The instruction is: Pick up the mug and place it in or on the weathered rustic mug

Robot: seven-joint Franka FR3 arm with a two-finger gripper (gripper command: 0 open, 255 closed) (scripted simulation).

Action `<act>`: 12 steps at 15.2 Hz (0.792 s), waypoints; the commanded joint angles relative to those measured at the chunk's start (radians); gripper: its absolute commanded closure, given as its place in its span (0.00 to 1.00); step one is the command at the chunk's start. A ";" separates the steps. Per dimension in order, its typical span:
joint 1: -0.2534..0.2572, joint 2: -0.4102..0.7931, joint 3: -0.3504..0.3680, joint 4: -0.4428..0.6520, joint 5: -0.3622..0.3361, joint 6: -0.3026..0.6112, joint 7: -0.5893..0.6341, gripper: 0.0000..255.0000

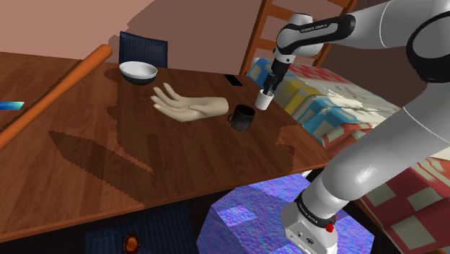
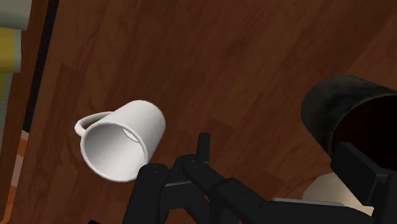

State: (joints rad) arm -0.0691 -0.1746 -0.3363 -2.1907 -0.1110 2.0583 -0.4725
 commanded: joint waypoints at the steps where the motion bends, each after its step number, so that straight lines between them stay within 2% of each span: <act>1: -0.006 0.073 -0.024 0.046 0.025 0.027 -0.045 0.00; 6: -0.039 0.263 -0.064 0.185 0.112 0.072 -0.164 0.00; 11: -0.101 0.462 -0.071 0.360 0.210 0.082 -0.273 0.00; 12: -0.103 0.468 -0.068 0.354 0.213 0.093 -0.275 0.00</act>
State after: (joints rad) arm -0.1625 0.2720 -0.4049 -1.8537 0.0909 2.1482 -0.7331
